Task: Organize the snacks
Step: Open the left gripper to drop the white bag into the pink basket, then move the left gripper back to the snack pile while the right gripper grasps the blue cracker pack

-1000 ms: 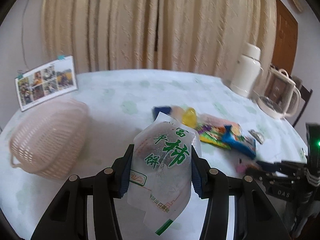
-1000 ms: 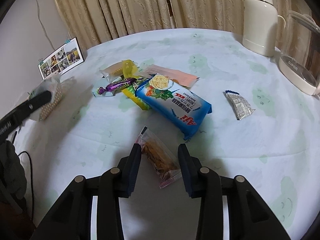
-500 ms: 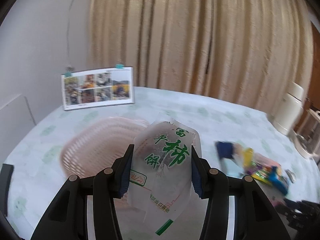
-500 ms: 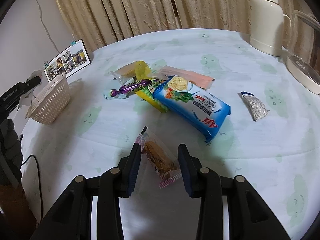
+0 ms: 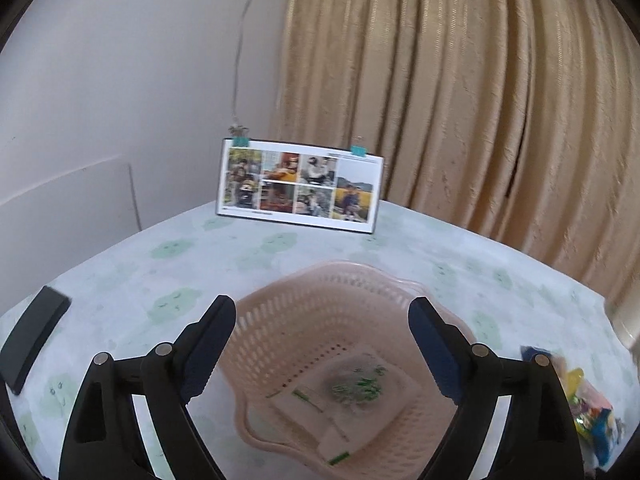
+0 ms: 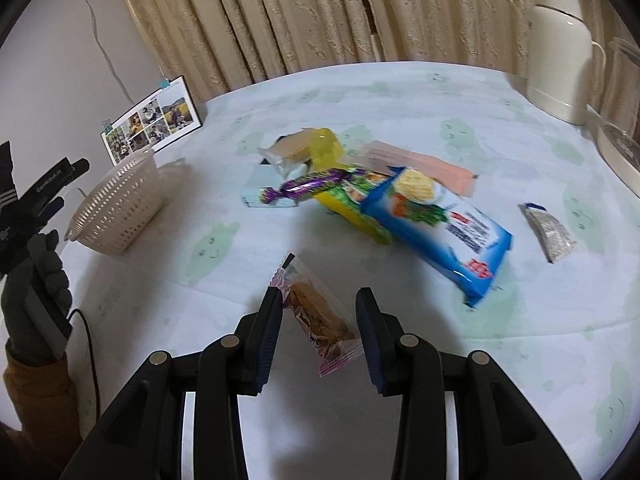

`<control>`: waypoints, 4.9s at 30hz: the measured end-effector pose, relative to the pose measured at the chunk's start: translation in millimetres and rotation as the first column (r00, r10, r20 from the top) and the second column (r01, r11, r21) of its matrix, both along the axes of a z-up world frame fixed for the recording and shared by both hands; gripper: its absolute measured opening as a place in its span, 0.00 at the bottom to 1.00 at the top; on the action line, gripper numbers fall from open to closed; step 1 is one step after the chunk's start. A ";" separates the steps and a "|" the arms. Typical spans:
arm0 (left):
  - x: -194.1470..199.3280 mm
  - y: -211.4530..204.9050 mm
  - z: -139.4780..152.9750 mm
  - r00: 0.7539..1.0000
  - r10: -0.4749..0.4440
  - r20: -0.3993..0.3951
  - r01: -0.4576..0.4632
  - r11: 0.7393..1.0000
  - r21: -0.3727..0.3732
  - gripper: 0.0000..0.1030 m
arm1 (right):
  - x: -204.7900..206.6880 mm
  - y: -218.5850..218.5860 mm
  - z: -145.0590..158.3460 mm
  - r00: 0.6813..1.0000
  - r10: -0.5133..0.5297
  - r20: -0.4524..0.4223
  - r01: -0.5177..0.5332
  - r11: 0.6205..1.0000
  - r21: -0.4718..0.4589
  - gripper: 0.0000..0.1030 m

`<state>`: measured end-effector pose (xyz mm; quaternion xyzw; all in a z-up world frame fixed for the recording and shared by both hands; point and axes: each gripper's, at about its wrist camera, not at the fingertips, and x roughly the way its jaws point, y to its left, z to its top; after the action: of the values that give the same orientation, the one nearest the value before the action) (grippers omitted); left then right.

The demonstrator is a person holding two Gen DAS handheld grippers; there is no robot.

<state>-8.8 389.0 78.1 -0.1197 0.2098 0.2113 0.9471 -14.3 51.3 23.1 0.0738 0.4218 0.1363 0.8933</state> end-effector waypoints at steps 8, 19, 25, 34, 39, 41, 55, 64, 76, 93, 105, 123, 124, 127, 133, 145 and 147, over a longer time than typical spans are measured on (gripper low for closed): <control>-7.5 2.5 -2.7 0.998 0.057 0.023 -0.057 0.998 0.017 0.86 | 14.4 32.9 11.5 0.998 0.051 0.027 -0.052 0.998 0.027 0.35; -23.3 4.7 1.7 0.981 0.183 0.065 -0.187 0.981 0.050 0.86 | 50.7 107.0 51.3 0.978 0.170 0.121 -0.184 0.976 0.116 0.35; -27.2 20.6 -1.2 0.969 0.242 0.050 -0.242 0.970 -0.001 0.86 | 64.8 155.8 66.6 0.958 0.240 0.157 -0.261 0.956 0.132 0.35; -34.2 33.0 -1.5 0.952 0.301 0.057 -0.299 0.953 -0.046 0.86 | 81.9 218.5 72.5 0.933 0.323 0.159 -0.343 0.932 0.118 0.37; -34.4 42.8 -5.6 0.944 0.327 0.037 -0.324 0.943 -0.081 0.86 | 89.2 231.6 68.7 0.929 0.338 0.150 -0.359 0.922 0.143 0.47; -33.3 43.1 -6.7 0.946 0.323 0.032 -0.319 0.944 -0.087 0.86 | 91.1 232.7 65.7 0.930 0.337 0.146 -0.357 0.921 0.153 0.53; -30.7 36.3 -6.9 0.958 0.285 0.037 -0.282 0.957 -0.071 0.86 | 84.1 203.8 51.1 0.955 0.264 0.136 -0.286 0.941 0.182 0.55; -28.7 28.9 -7.9 0.962 0.269 0.037 -0.268 0.963 -0.037 0.86 | 83.9 176.4 41.6 0.970 0.207 0.125 -0.229 0.952 0.204 0.55; -27.5 6.2 -2.8 0.965 0.250 0.077 -0.255 0.964 0.074 0.86 | 81.7 147.0 37.2 0.980 0.148 0.131 -0.172 0.965 0.199 0.55; -40.1 -44.7 4.6 0.959 0.207 0.196 -0.255 0.931 0.263 0.87 | 69.0 76.4 29.5 0.991 0.025 0.131 -0.047 0.985 0.164 0.55; -41.8 -84.5 0.0 0.979 0.122 0.163 -0.168 0.936 0.308 0.87 | 60.8 12.3 27.7 0.982 -0.097 0.161 0.082 0.992 0.099 0.55; -34.5 -140.9 -7.4 0.995 -0.071 0.067 0.045 0.944 0.327 0.87 | 63.3 -54.0 6.2 0.986 -0.145 0.081 0.142 0.989 0.039 0.55; -33.3 -145.1 -8.1 0.994 -0.092 0.057 0.068 0.942 0.330 0.87 | 62.5 -54.6 4.6 0.988 -0.133 0.074 0.130 0.991 0.039 0.55; -31.7 -161.1 -10.1 0.988 -0.153 0.033 0.132 0.927 0.351 0.87 | 57.6 -54.6 1.5 0.993 -0.103 0.060 0.101 0.994 0.038 0.55; -27.0 -183.3 -15.7 0.976 -0.219 -0.017 0.209 0.897 0.389 0.87 | 42.3 -52.6 -0.8 0.999 -0.039 0.038 0.037 0.999 0.029 0.55; -2.5 -205.8 -27.8 0.881 -0.431 -0.196 0.471 0.839 0.271 0.87 | 43.7 -44.0 -8.4 1.000 -0.003 0.006 0.003 0.997 -0.078 0.56; 7.4 -209.8 -31.0 0.829 -0.504 -0.243 0.551 0.811 0.198 0.87 | 42.8 -45.4 -8.3 1.000 -0.004 0.007 0.004 0.998 -0.070 0.55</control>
<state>-1.4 179.2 47.1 0.0880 0.2893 -0.0252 0.9528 28.5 5.9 14.8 0.0427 0.4230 0.1198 0.8972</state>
